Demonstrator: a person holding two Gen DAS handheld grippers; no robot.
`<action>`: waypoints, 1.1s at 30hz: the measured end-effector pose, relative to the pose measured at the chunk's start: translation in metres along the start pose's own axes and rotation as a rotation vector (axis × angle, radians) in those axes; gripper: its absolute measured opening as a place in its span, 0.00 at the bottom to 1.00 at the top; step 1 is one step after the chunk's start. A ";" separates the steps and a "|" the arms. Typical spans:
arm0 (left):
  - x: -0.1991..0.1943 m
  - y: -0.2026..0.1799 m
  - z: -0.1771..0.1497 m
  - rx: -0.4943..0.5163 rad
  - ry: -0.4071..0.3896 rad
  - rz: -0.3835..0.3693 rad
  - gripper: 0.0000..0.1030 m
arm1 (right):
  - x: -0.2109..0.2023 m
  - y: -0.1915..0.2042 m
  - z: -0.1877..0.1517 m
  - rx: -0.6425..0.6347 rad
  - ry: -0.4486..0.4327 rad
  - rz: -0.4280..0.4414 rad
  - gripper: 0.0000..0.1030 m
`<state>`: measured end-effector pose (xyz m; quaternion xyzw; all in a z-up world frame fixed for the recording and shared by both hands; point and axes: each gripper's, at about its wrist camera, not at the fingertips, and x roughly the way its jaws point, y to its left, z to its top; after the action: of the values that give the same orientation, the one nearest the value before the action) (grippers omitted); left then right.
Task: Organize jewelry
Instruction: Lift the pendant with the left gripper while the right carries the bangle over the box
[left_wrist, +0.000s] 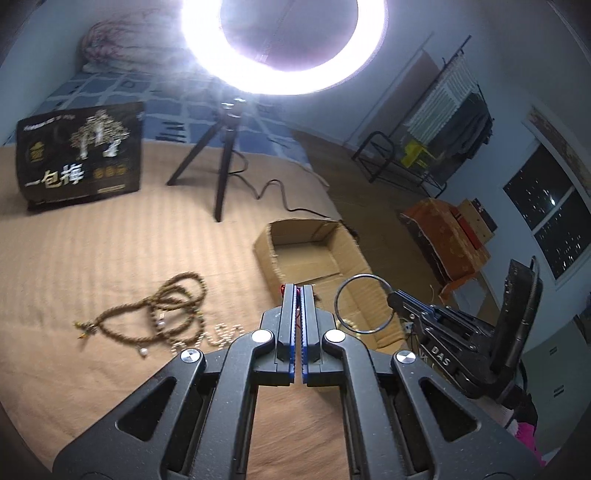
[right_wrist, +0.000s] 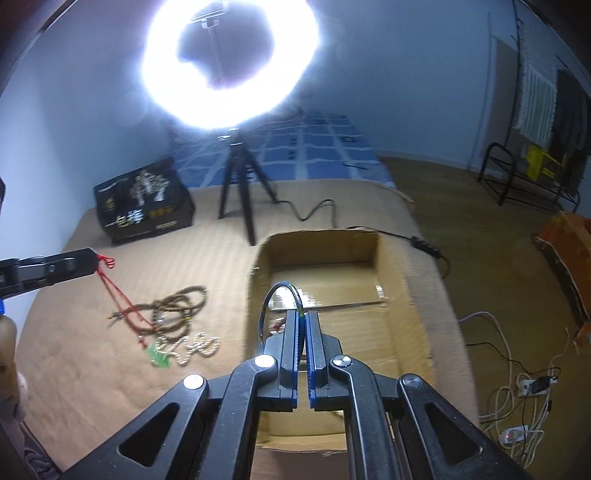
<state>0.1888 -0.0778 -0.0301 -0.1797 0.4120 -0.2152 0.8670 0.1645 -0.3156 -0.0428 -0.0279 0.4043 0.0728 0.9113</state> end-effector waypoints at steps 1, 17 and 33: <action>0.002 -0.004 0.001 0.005 0.001 -0.005 0.00 | 0.001 -0.003 0.000 0.003 -0.001 -0.008 0.00; 0.056 -0.057 0.005 0.035 0.053 -0.084 0.00 | 0.027 -0.046 0.008 0.049 0.016 -0.096 0.00; 0.114 -0.062 -0.030 0.069 0.158 0.000 0.00 | 0.057 -0.062 0.001 0.058 0.081 -0.113 0.00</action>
<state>0.2157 -0.1940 -0.0906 -0.1322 0.4714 -0.2426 0.8375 0.2125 -0.3707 -0.0850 -0.0269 0.4407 0.0084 0.8972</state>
